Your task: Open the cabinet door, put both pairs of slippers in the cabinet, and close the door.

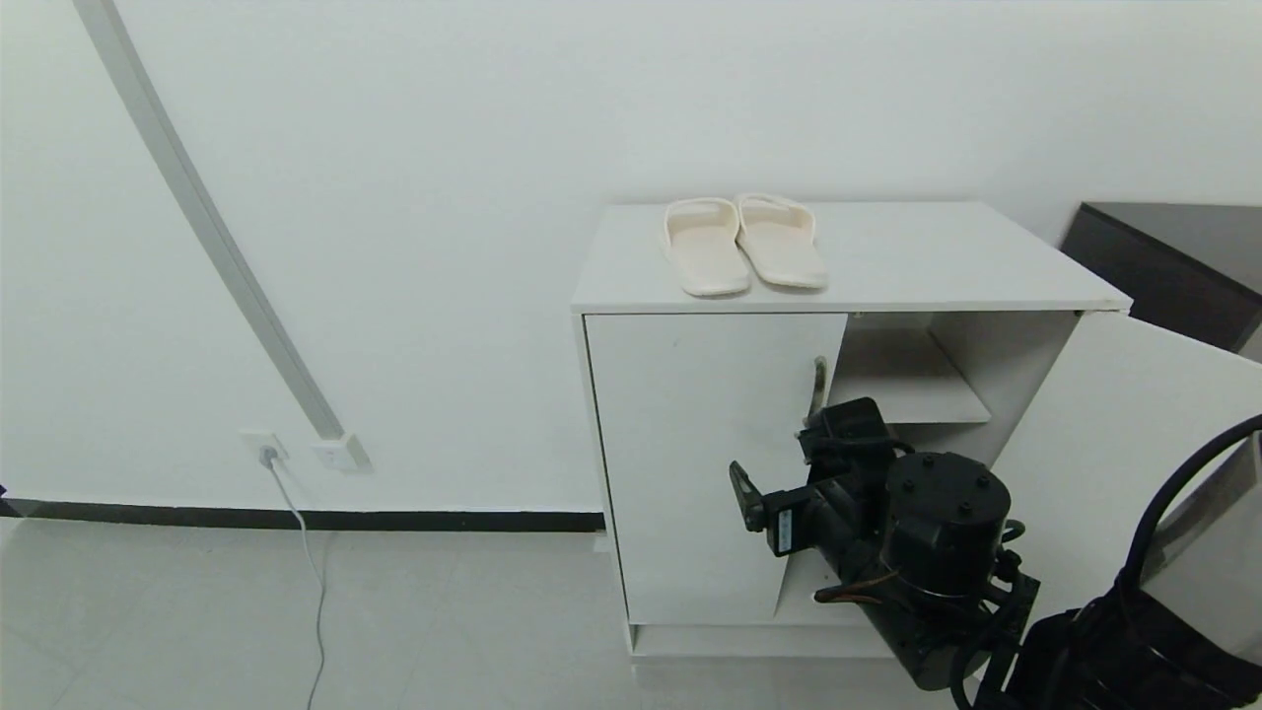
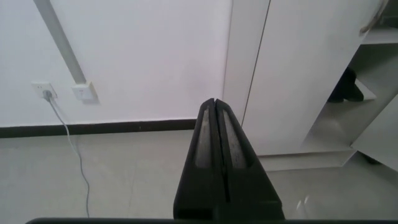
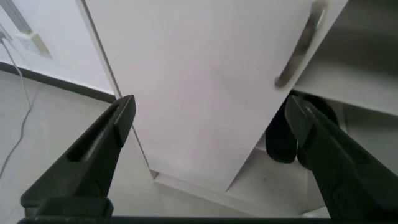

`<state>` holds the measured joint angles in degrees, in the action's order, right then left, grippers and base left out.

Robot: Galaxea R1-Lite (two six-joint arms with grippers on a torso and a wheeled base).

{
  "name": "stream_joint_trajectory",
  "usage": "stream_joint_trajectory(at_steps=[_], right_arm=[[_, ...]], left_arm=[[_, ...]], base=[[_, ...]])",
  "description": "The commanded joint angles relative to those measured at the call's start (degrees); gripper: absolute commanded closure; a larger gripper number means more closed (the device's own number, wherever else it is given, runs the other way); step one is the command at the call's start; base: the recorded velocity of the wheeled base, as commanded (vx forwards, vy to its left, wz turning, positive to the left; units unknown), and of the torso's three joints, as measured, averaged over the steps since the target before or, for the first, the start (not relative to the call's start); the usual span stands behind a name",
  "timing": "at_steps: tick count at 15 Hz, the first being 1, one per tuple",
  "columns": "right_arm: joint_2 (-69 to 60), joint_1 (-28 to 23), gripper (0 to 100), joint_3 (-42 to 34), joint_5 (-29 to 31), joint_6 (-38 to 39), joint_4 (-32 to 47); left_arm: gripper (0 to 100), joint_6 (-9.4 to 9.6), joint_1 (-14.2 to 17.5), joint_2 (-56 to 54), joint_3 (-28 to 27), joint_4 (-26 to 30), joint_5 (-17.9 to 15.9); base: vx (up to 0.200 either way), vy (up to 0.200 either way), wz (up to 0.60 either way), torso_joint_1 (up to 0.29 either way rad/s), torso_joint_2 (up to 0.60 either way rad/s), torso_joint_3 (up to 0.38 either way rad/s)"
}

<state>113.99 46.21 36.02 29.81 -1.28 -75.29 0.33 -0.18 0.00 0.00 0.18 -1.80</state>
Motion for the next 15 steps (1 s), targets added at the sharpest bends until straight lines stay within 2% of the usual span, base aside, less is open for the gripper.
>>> stream_joint_trajectory(at_steps=[1,15], right_arm=[[0.2,0.0,0,0.0,0.0,0.0,0.0],[-0.4,-0.2,0,0.2,-0.3,-1.4,-0.9]], left_arm=[[100,0.02,0.0,0.1,0.0,0.0,0.0],[100,0.2,0.0,0.1,0.0,0.0,-0.2]], base=[[0.0,0.0,0.0,0.198,-0.51,-0.31],[0.0,0.0,0.0,0.231,-0.54,-0.31]])
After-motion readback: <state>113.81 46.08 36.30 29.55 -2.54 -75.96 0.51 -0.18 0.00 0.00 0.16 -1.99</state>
